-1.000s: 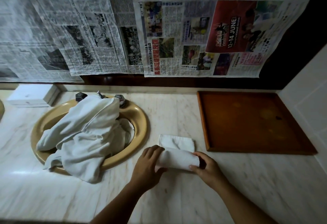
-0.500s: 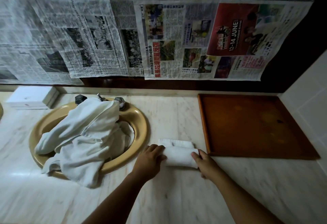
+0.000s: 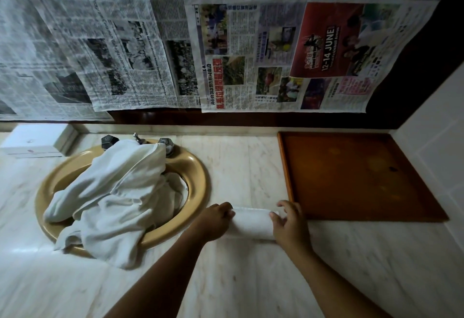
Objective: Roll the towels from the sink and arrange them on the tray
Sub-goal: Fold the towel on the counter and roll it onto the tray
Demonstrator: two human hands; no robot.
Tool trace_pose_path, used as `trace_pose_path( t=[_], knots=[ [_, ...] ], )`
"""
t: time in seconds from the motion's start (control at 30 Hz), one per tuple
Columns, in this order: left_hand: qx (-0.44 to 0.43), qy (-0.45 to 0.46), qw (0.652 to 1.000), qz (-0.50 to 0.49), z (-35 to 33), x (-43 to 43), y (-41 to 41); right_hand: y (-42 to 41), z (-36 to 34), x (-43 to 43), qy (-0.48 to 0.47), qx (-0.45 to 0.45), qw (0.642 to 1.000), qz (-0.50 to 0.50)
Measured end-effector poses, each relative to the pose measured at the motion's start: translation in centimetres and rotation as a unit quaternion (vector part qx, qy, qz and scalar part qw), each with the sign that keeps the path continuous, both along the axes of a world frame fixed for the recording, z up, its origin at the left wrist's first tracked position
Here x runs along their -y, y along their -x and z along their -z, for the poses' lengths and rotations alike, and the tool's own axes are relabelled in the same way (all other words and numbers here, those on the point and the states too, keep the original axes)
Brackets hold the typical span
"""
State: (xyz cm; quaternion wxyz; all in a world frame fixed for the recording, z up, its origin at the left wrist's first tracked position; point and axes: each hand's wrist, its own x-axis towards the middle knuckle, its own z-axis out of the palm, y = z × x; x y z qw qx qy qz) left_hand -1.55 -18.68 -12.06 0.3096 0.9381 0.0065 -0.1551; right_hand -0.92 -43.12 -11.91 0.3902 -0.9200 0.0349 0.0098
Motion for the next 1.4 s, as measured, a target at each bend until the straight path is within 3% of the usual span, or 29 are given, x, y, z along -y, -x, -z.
trace_pose_path(
  t=[0.07, 0.1, 0.17, 0.33, 0.4, 0.5, 0.57, 0.67, 0.8, 0.97, 1.03, 1.2, 1.4],
  knots=[
    [-0.025, -0.012, 1.0, 0.013, -0.3, 0.3, -0.5, 1.4, 0.7, 0.4, 0.089, 0.163, 0.975, -0.119],
    [-0.039, -0.016, 0.999, 0.018, -0.5, 0.4, -0.6, 2.1, 1.0, 0.7, 0.114, 0.199, 0.961, -0.155],
    [-0.062, -0.024, 0.998, 0.023, -0.5, 0.4, -0.8, 3.0, 1.2, 1.2, 0.131, 0.182, 0.957, -0.185],
    [-0.084, -0.024, 0.996, 0.01, -0.5, 0.6, -0.3, 2.9, 1.2, 1.7, 0.112, 0.033, 0.973, -0.197],
    [-0.018, -0.032, 0.999, -0.008, -0.6, 0.6, 0.2, 1.9, 0.6, 1.3, 0.103, -0.017, 0.975, -0.197],
    [0.197, -0.078, 0.977, -0.018, -1.0, 0.9, 1.5, 0.9, -0.1, 0.8, 0.098, -0.071, 0.972, -0.203],
    [0.275, -0.072, 0.958, 0.042, -1.1, 1.3, 2.8, 0.5, -0.7, 0.6, 0.098, -0.101, 0.969, -0.201],
    [0.212, -0.126, 0.957, 0.156, -0.2, 0.5, 4.5, -0.1, -1.2, 0.4, 0.106, -0.114, 0.966, -0.205],
    [0.136, -0.192, 0.959, 0.16, 0.1, 0.6, 5.5, -0.7, -1.6, 0.8, 0.1, -0.133, 0.96, -0.225],
    [0.137, -0.189, 0.962, 0.144, -0.6, 1.7, 4.8, -0.1, -1.6, 0.4, 0.188, 0.024, 0.953, -0.236],
    [0.137, -0.197, 0.96, 0.147, -0.6, 1.6, 4.4, 0.8, -1.6, 0.3, 0.206, 0.047, 0.945, -0.25],
    [0.113, -0.203, 0.958, 0.166, -0.3, 0.8, 2.2, 1.5, -3.1, 0.2, 0.282, -0.096, 0.908, -0.296],
    [0.041, -0.225, 0.954, 0.194, -1.8, 0.8, -0.7, -0.8, -2.8, -0.9, 0.332, -0.139, 0.891, -0.278]
  ],
)
